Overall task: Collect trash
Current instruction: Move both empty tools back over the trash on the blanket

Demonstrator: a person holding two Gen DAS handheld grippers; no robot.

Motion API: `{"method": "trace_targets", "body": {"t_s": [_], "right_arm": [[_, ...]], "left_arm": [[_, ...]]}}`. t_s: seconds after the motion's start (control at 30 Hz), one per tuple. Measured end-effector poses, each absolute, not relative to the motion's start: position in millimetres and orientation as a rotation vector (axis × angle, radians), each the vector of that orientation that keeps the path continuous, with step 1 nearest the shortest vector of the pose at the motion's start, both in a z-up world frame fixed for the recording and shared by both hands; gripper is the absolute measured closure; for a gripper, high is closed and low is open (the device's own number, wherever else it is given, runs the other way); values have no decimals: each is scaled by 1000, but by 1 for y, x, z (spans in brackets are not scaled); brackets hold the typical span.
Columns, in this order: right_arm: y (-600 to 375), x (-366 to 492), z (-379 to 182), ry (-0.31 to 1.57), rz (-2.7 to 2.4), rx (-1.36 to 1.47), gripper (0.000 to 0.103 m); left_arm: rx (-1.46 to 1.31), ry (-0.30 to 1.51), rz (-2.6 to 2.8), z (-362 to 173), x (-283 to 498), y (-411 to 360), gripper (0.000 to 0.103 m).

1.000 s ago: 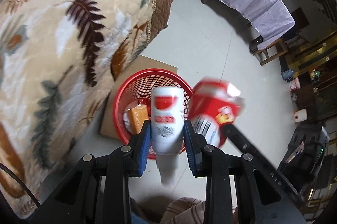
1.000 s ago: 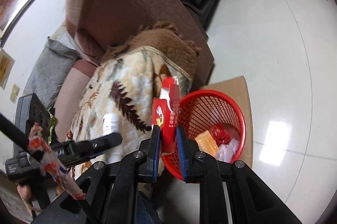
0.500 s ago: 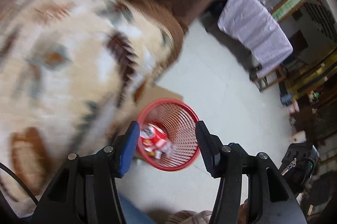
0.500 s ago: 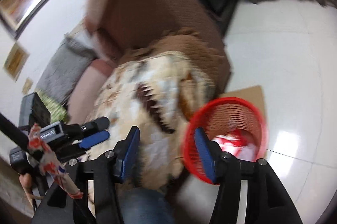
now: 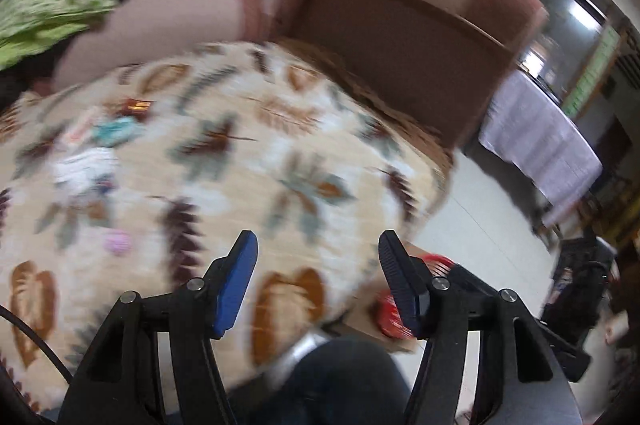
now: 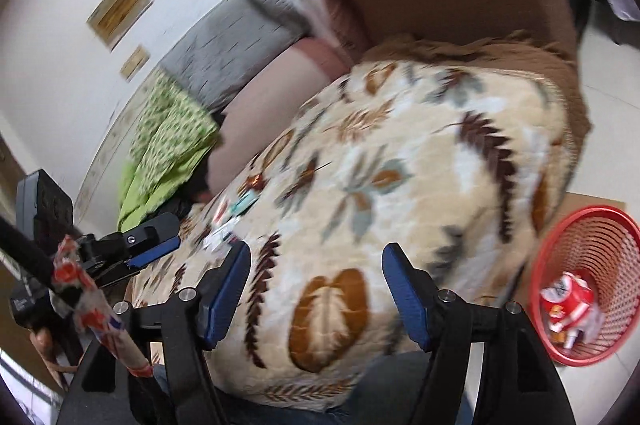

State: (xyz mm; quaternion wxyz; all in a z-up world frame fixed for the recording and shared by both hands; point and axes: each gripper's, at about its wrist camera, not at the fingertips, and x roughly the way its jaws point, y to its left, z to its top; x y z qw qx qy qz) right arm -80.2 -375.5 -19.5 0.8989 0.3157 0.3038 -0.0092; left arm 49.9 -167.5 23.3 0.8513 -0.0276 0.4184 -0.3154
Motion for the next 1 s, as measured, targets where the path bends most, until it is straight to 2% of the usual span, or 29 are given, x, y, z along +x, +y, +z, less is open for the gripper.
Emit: {"method": "trace_targets", "body": {"t_s": [0.27, 0.6, 1.0], "right_arm": [[-333, -29, -21, 669, 52, 593, 30], [-285, 19, -35, 729, 137, 538, 30], [-228, 95, -75, 855, 272, 401, 30]], "left_arm": [[-282, 926, -485, 4, 103, -85, 41], [-339, 919, -455, 8, 113, -49, 41], [-631, 985, -342, -15, 150, 40, 41]]}}
